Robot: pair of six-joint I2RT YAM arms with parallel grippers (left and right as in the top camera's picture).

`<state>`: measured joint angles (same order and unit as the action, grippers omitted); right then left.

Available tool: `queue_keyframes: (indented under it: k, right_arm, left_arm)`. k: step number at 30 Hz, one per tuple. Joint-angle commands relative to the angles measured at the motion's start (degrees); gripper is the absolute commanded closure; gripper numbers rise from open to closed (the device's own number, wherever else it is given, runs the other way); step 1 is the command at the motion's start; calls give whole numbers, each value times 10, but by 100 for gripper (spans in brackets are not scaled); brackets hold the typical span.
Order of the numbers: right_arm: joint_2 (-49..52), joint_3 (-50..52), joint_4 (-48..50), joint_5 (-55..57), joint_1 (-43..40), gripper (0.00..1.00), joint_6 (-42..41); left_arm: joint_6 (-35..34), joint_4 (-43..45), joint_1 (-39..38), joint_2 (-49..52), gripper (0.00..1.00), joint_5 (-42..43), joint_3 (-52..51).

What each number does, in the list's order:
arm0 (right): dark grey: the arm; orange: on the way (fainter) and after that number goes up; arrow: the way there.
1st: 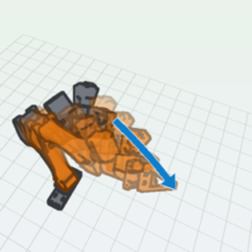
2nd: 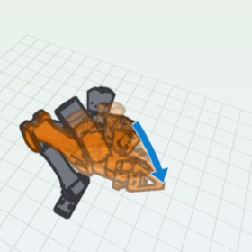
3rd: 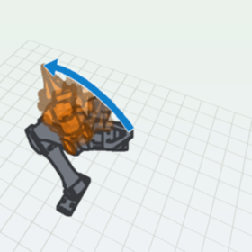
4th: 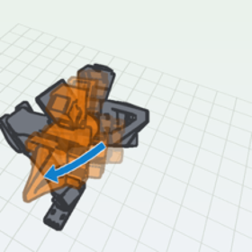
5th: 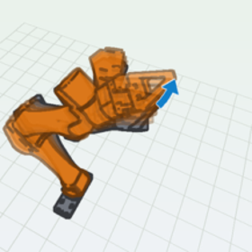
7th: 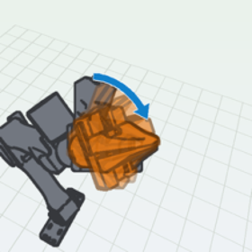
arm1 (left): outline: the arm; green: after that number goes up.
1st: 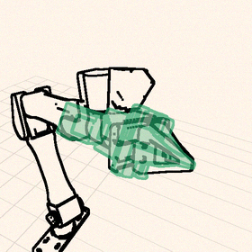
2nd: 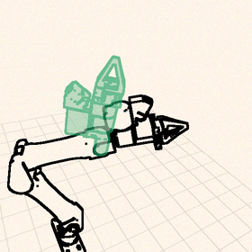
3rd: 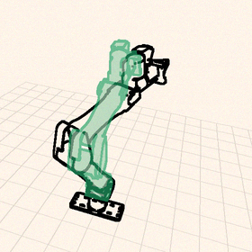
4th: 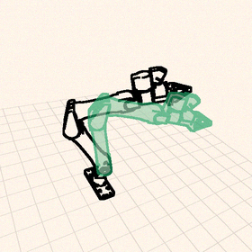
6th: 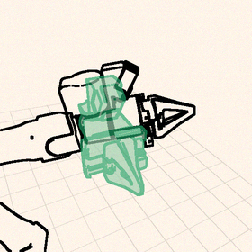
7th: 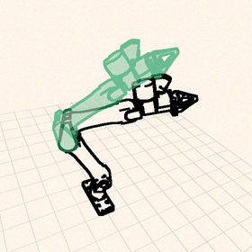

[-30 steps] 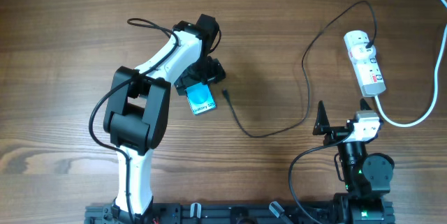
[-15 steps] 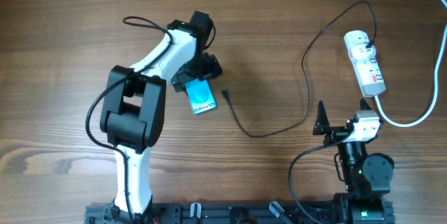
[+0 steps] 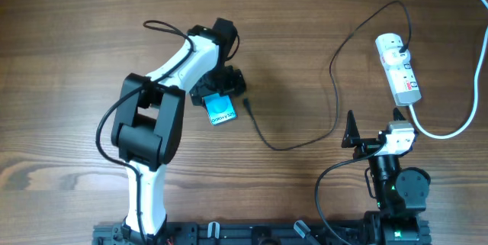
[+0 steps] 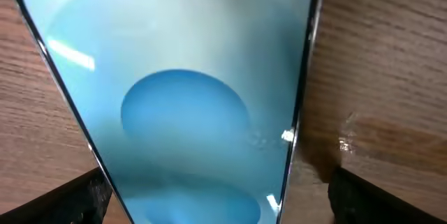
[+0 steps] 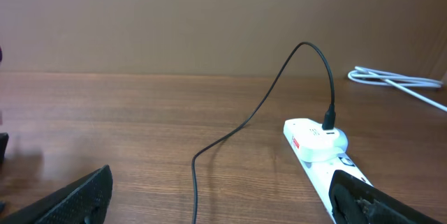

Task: Plug charger to phone and switch on socket
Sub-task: 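Lower the left gripper and grasp the phone's top edge, then move the right gripper left toward the black cable near the phone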

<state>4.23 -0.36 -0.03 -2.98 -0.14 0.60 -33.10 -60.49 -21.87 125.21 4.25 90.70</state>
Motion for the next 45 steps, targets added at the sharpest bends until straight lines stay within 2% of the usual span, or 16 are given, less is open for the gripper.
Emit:
queue_keyframes:
  k: [1, 4, 10, 21, 23, 28, 31, 34, 37, 38, 41, 45]
  right_arm:
    - [1, 1, 1, -9, 3, 0, 8]
    - [1, 1, 1, -9, 3, 0, 8]
    - [1, 1, 1, -9, 3, 0, 8]
    - [1, 1, 1, -9, 3, 0, 8]
    - [1, 1, 12, -51, 3, 0, -26]
    - [1, 1, 67, -161, 3, 0, -33]
    - [5, -22, 70, -164, 3, 0, -58]
    - [50, -95, 64, -164, 3, 0, -61]
    - [140, -200, 58, -167, 3, 0, -51]
    - [186, -253, 38, -176, 3, 0, -51]
    - [297, -381, -47, -221, 3, 0, -50]
    - [478, -574, -256, -306, 3, 0, -3]
  left_arm:
    - [-8, 42, -5, 21, 8, 10, -60]
    - [-27, 55, 7, 21, 14, 11, -63]
    - [-38, 78, 37, 21, 11, 11, -63]
    - [-33, 54, 26, 21, 13, -5, -63]
    - [-33, 54, 17, 21, 14, -5, -63]
    - [-34, 47, 6, 21, 17, -5, -63]
    - [-34, 39, 6, 21, 16, -5, -63]
    - [-34, 39, 3, 21, 23, -5, -63]
    - [-34, 40, 4, 21, 24, -4, -63]
    - [-34, 42, 8, 21, 27, -2, -63]
    - [-34, 41, 26, 21, 29, 33, -63]
    - [-32, 42, 62, 21, 29, 114, -63]
